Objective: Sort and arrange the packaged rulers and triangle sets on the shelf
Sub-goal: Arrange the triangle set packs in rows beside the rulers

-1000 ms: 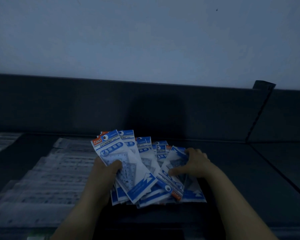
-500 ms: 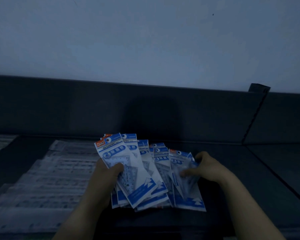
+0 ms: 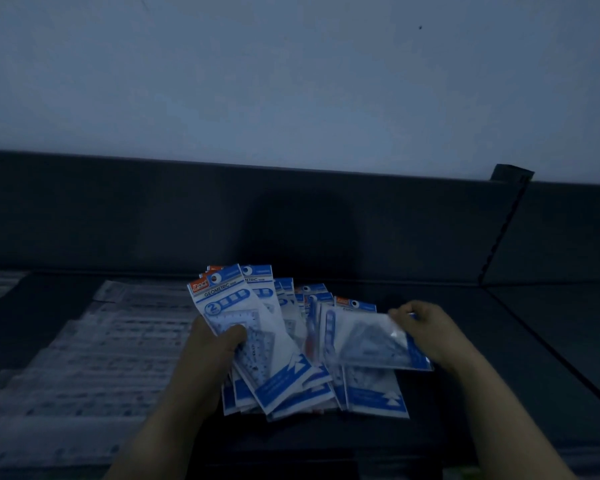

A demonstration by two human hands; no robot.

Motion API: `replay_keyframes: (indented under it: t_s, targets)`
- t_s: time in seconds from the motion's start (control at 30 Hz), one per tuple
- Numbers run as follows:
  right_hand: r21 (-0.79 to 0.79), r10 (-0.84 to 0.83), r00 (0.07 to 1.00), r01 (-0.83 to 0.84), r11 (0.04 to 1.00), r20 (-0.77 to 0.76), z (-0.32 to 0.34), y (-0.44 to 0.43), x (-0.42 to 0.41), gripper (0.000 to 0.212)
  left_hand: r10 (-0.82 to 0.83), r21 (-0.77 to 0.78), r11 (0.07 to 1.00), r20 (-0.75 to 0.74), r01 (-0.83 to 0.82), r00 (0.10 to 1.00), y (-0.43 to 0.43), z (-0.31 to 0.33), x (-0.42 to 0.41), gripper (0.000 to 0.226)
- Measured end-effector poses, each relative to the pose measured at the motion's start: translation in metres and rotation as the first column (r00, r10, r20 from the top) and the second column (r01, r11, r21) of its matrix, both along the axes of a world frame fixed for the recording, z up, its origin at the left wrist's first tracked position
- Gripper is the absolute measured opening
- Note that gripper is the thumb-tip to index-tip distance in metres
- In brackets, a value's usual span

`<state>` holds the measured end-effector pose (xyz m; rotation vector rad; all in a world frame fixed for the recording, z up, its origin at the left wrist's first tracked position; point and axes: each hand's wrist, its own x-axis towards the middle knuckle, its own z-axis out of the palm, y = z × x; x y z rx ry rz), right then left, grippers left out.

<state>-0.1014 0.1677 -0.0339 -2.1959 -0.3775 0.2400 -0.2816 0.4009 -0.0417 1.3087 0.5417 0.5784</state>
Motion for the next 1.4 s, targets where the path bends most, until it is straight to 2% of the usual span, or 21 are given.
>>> replay_keyframes:
  t_s: [0.13, 0.3, 0.4, 0.47, 0.53, 0.6, 0.67, 0.73, 0.77, 0.93, 1.07, 1.23, 1.4]
  targets:
    - [0.244, -0.117, 0.993, 0.117, 0.963, -0.017, 0.004, 0.002, -0.004, 0.029, -0.005, 0.031, 1.0, -0.005, 0.005, 1.0, 0.001, -0.004, 0.0, 0.036]
    - [0.448, -0.157, 0.98, 0.196, 0.872, -0.122, 0.009, 0.031, -0.026, 0.018, 0.033, 0.029, 0.999, 0.071, -0.036, 0.997, -0.008, 0.0, 0.003, 0.033]
    - [0.439, -0.087, 0.993, 0.113, 0.891, -0.08, 0.007, 0.056, -0.053, 0.011, 0.032, -0.077, 0.997, 0.109, -0.024, 0.994, -0.018, 0.001, 0.008, 0.019]
    - [0.42, 0.037, 0.998, -0.013, 0.908, -0.05, 0.006, 0.067, -0.069, 0.006, -0.013, -0.126, 0.992, 0.122, 0.029, 0.992, -0.022, 0.001, 0.011, 0.044]
    - [0.386, 0.146, 0.986, -0.107, 0.916, -0.075, 0.006, 0.068, -0.078, 0.006, -0.01, -0.063, 0.998, 0.081, 0.015, 0.997, -0.024, 0.002, 0.012, 0.055]
    - [0.291, 0.103, 0.994, -0.09, 0.952, -0.029, 0.003, 0.059, -0.075, 0.015, 0.05, -0.009, 0.999, 0.027, -0.05, 0.998, -0.02, 0.0, 0.01, 0.051]
    - [-0.009, -0.017, 0.998, 0.017, 1.0, 0.055, -0.006, 0.045, -0.064, 0.048, 0.09, 0.002, 0.996, 0.002, -0.09, 0.996, -0.011, -0.005, 0.009, 0.048]
    - [-0.31, -0.023, 0.995, 0.052, 0.949, 0.098, -0.015, 0.035, -0.061, 0.085, 0.104, 0.004, 0.995, -0.024, -0.104, 0.994, -0.004, -0.007, 0.006, 0.048]
    - [-0.373, -0.008, 0.995, 0.044, 0.927, 0.097, -0.017, 0.034, -0.062, 0.091, 0.1, 0.004, 0.995, -0.029, -0.1, 0.995, -0.003, -0.007, 0.006, 0.049]
    - [-0.369, -0.005, 0.998, -0.017, 0.929, -0.058, -0.013, 0.031, -0.051, 0.094, 0.046, 0.021, 0.999, -0.057, -0.045, 0.997, -0.004, -0.009, 0.004, 0.051]
    - [-0.313, -0.055, 0.99, 0.013, 0.95, -0.127, -0.009, 0.024, -0.045, 0.101, 0.003, 0.032, 0.999, -0.087, 0.0, 0.996, -0.007, -0.01, 0.002, 0.046]
    - [-0.26, -0.111, 0.973, 0.057, 0.964, -0.2, -0.008, 0.015, -0.043, 0.095, -0.019, 0.026, 0.999, -0.102, 0.021, 0.995, -0.011, -0.009, 0.003, 0.044]
    - [-0.46, -0.092, 0.989, 0.028, 0.887, -0.117, 0.001, 0.02, -0.047, 0.095, -0.017, 0.022, 1.0, -0.133, 0.02, 0.991, -0.011, -0.005, 0.001, 0.043]
